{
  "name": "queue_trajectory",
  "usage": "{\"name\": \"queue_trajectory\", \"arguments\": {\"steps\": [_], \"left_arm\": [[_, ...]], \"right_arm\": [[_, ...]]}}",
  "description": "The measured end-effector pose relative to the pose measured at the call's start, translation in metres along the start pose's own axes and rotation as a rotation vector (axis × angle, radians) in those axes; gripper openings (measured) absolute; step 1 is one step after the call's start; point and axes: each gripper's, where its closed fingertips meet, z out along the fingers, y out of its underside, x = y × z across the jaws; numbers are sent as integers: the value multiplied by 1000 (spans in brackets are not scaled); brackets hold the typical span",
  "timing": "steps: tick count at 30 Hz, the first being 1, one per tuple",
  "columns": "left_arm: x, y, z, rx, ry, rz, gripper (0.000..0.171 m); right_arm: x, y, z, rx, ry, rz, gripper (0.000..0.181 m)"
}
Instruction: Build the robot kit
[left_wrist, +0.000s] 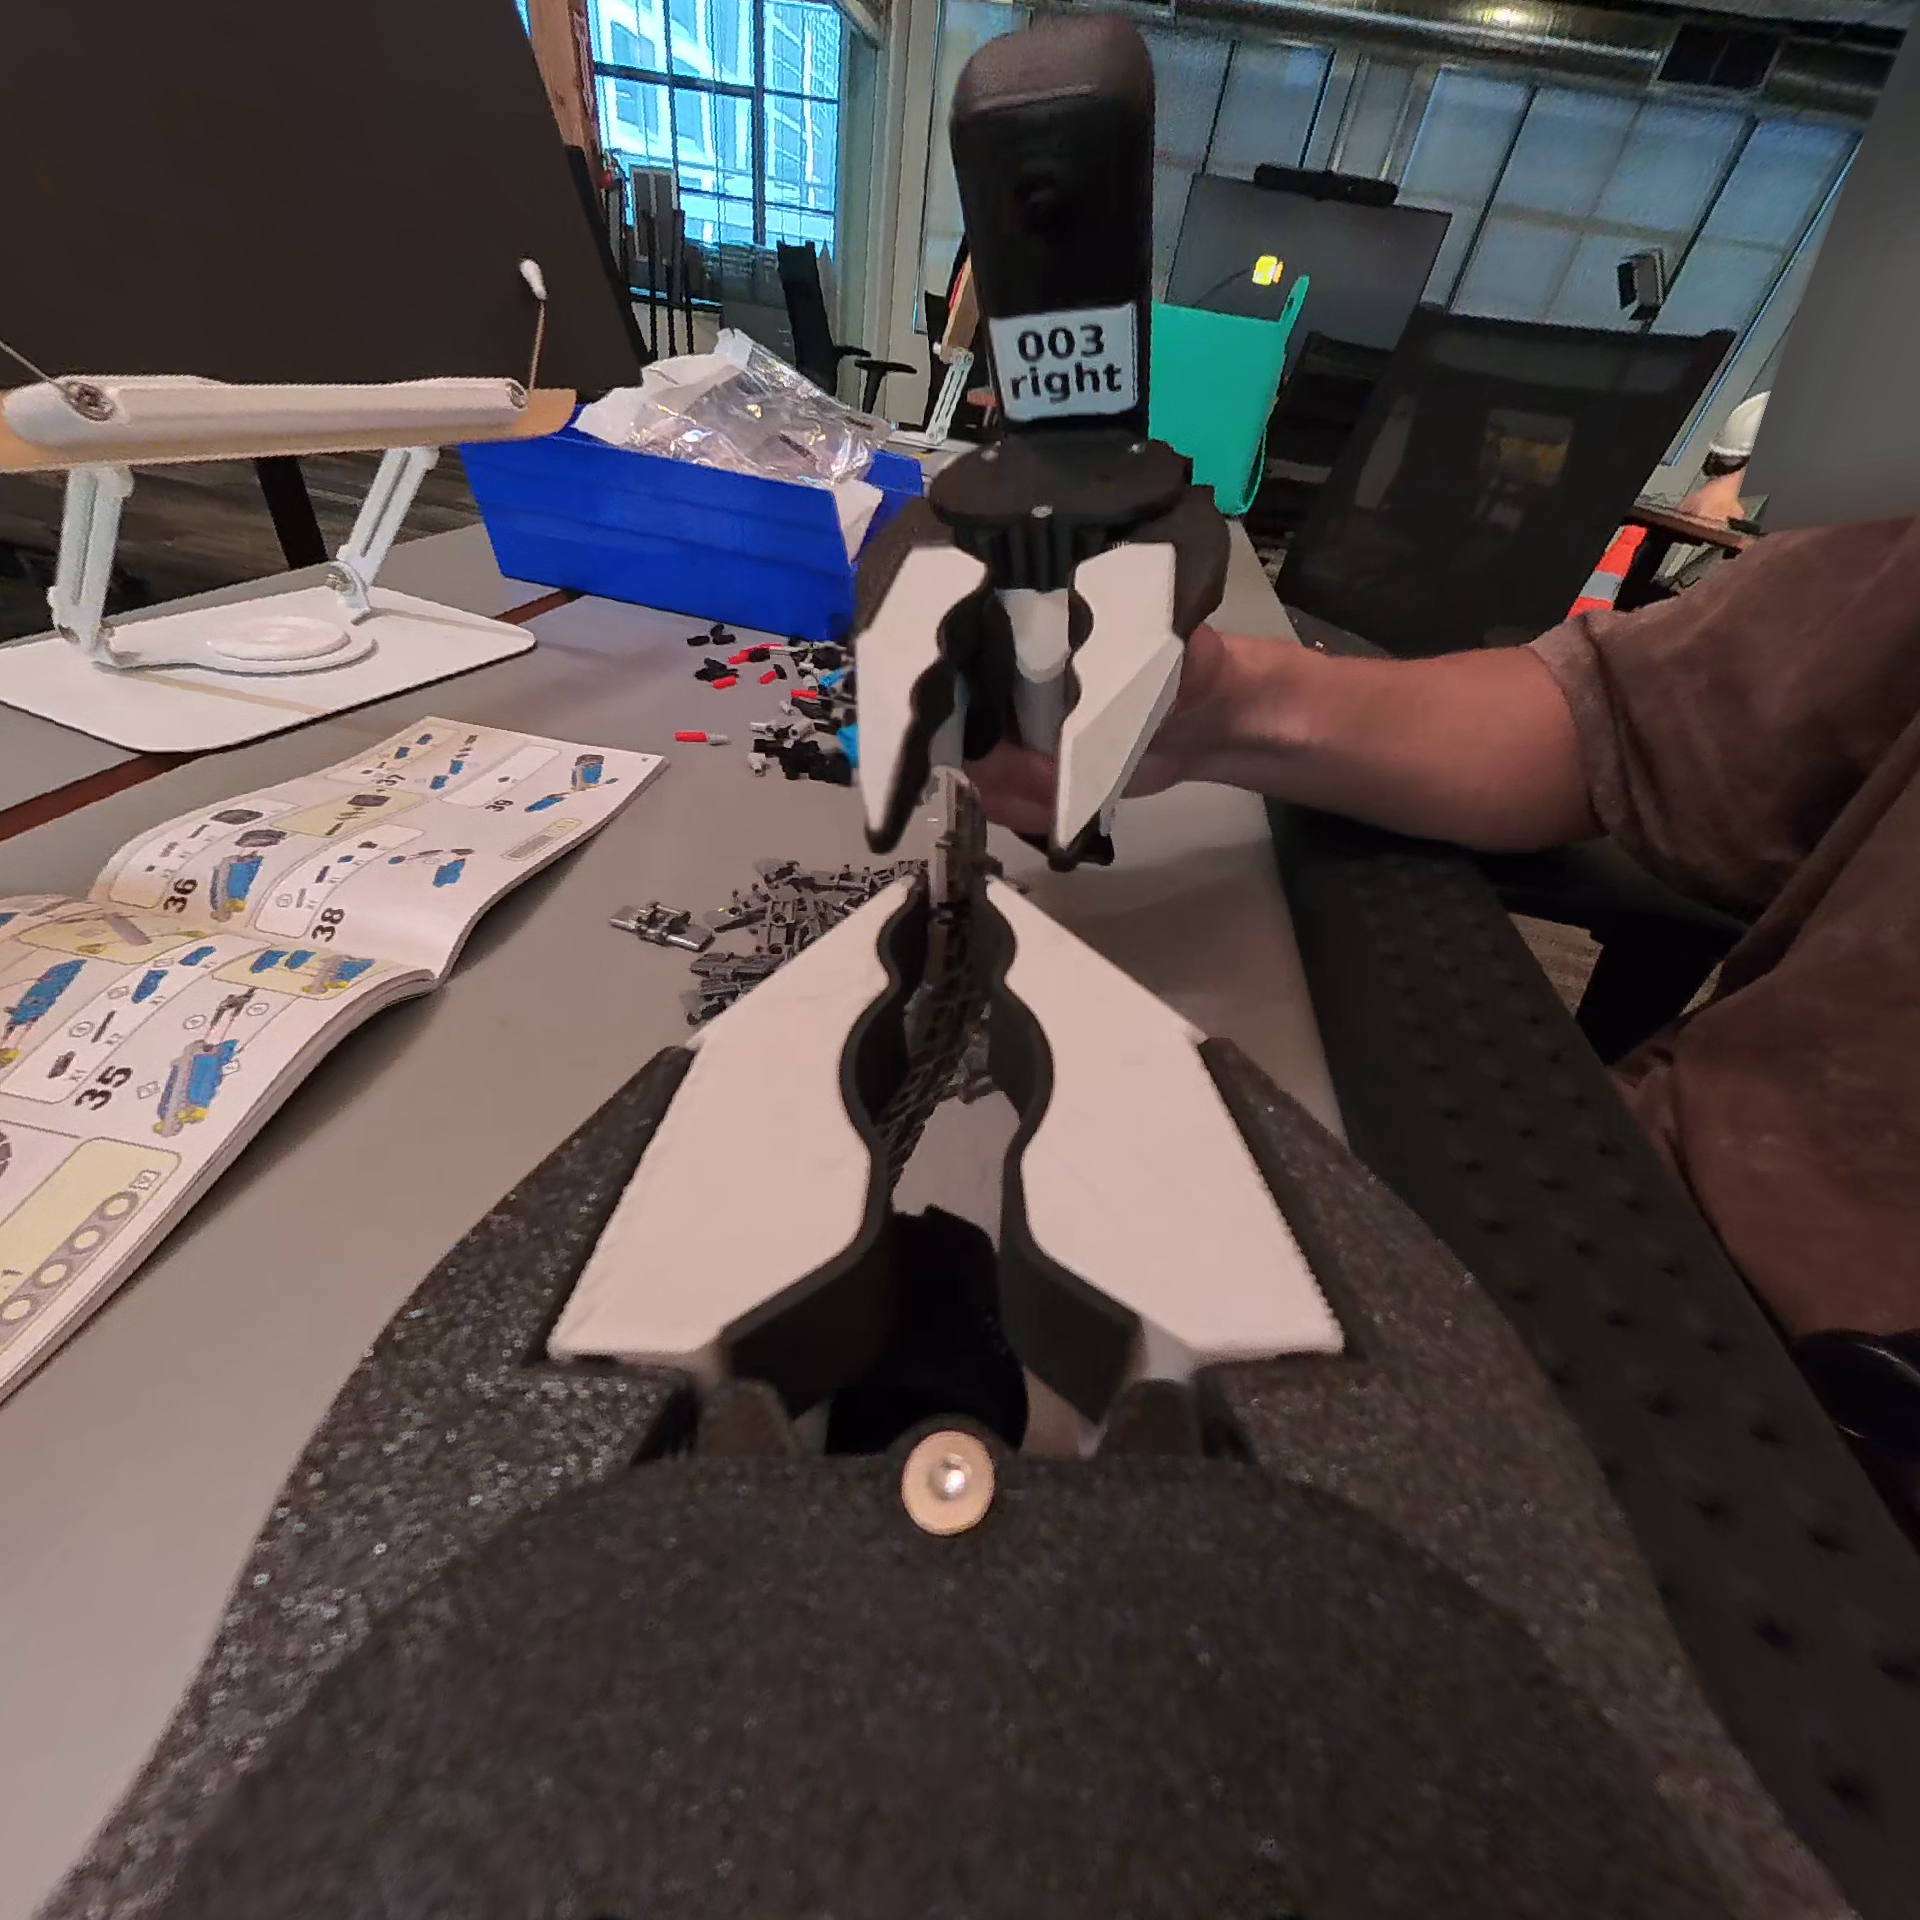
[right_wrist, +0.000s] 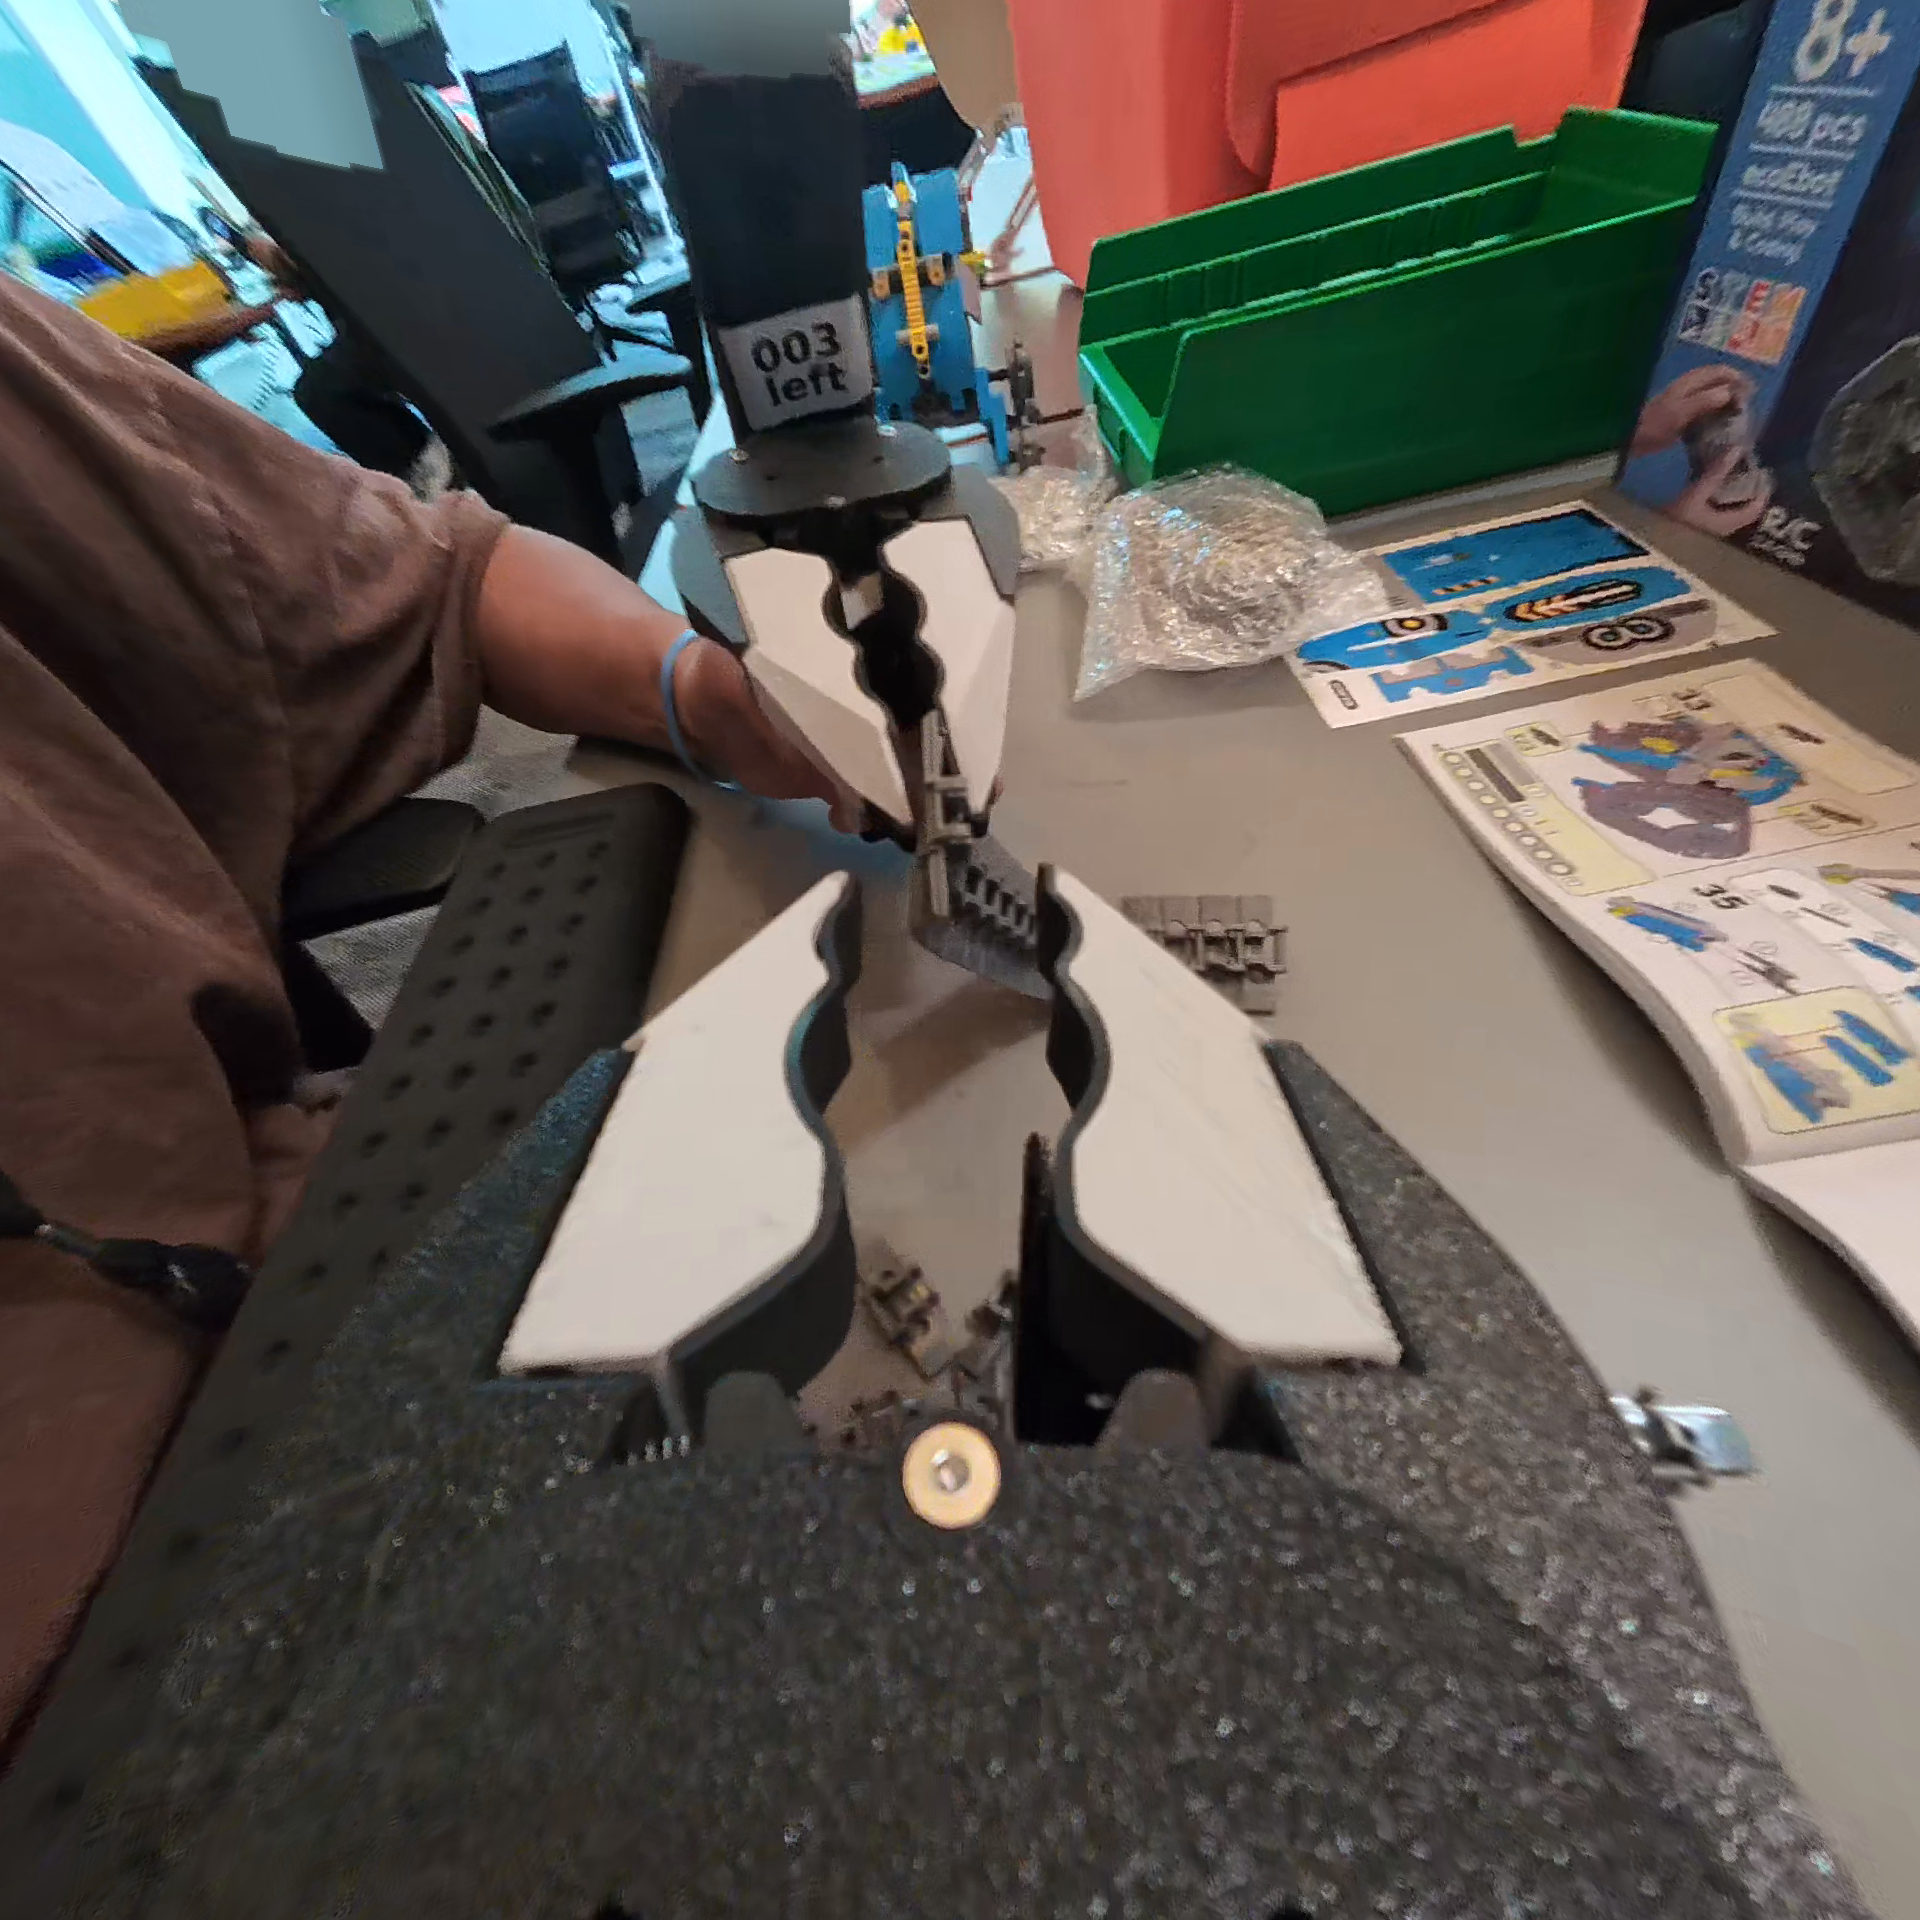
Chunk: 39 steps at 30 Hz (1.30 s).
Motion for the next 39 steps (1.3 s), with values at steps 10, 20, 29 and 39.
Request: {"name": "queue_trajectory", "arguments": {"steps": [10,20,29,39], "left_arm": [[2,-1,1,8,4,-8,7],[4,2,3,-7,-2,-8,7],[-9,-6,-6,44,-4,-104,7],[-54,-25,-42,78,-256,62,7]], "right_arm": [[-2,-3,7,10,50,-37,11],[-4,0,7,-44,65,-25,6],[12,-6,1,69,36,102,32],[59,27,-36,-44,257,96,17]]}}
